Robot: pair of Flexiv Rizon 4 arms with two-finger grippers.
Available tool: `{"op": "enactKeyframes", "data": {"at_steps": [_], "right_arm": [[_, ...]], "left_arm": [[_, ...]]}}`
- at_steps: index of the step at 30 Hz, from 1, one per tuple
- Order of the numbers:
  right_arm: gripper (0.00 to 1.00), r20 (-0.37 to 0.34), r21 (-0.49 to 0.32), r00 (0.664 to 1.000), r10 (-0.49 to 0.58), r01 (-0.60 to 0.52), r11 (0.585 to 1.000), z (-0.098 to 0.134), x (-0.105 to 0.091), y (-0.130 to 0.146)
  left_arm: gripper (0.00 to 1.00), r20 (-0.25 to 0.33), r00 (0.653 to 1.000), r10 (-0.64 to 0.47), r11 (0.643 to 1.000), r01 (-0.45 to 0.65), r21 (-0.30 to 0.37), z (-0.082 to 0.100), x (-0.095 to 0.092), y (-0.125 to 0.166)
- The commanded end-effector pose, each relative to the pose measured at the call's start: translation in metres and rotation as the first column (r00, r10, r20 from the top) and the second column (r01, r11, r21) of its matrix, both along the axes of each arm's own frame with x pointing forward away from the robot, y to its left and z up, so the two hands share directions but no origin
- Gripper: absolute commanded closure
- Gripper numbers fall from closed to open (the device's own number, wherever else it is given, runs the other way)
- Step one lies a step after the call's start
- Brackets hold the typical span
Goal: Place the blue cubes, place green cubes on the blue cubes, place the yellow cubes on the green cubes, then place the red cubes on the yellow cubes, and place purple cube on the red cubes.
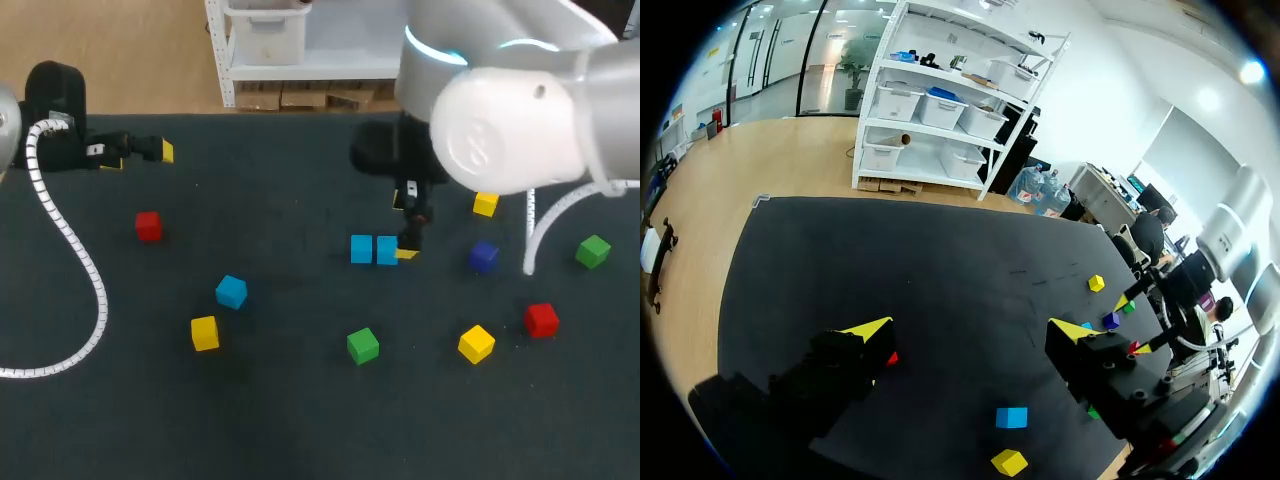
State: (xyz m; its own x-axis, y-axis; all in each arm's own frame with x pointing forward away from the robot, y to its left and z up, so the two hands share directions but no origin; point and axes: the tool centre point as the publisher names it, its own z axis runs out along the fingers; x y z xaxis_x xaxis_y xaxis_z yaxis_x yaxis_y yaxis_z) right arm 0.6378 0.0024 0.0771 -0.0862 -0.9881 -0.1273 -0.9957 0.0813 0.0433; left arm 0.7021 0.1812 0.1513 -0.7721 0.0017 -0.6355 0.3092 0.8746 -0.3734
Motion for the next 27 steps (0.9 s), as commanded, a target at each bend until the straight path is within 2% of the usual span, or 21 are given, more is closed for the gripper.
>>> {"op": "enactKeyframes", "data": {"at_steps": [1, 5, 6, 9, 12, 17, 22, 27], "right_arm": [[0.00, 0.024, 0.008, 1.000, -0.004, 0.004, 1.000, -0.001, -0.003, -0.002], [0.00, 0.024, 0.008, 1.000, -0.004, 0.004, 1.000, -0.001, -0.003, -0.002], [0.00, 0.036, 0.031, 0.999, -0.027, 0.025, 0.999, -0.001, -0.008, -0.007], [0.00, 0.032, 0.150, 0.996, -0.088, 0.082, 0.985, -0.004, -0.021, -0.022], [0.00, 0.023, 0.274, 0.988, -0.151, 0.139, 0.952, -0.010, -0.031, -0.032], [0.00, 0.028, 0.391, 0.978, -0.208, 0.181, 0.903, -0.016, -0.044, -0.039], [0.00, 0.095, 0.423, 0.955, -0.281, 0.217, 0.880, -0.009, -0.034, -0.045], [0.00, 0.114, 0.456, 0.940, -0.321, 0.237, 0.858, 0.001, -0.016, -0.048]], "left_arm": [[0.00, 0.005, 1.000, -0.006, 1.000, 0.006, -0.008, -0.001, 0.000, 0.002], [0.00, 0.005, 1.000, -0.006, 1.000, 0.006, -0.008, -0.001, 0.000, 0.002], [0.00, 0.005, 1.000, -0.006, 1.000, 0.006, -0.008, -0.001, 0.000, 0.002], [0.00, 0.005, 1.000, -0.006, 1.000, 0.006, -0.008, -0.001, 0.000, 0.002], [0.00, 0.005, 1.000, -0.006, 1.000, 0.006, -0.008, -0.001, 0.000, 0.002], [0.00, 0.005, 1.000, -0.006, 1.000, 0.006, -0.008, -0.001, 0.000, 0.002], [0.00, 0.005, 1.000, -0.006, 1.000, 0.006, -0.008, -0.001, 0.000, 0.002], [0.00, 0.005, 1.000, -0.006, 1.000, 0.006, -0.008, -0.001, 0.000, 0.002]]}}
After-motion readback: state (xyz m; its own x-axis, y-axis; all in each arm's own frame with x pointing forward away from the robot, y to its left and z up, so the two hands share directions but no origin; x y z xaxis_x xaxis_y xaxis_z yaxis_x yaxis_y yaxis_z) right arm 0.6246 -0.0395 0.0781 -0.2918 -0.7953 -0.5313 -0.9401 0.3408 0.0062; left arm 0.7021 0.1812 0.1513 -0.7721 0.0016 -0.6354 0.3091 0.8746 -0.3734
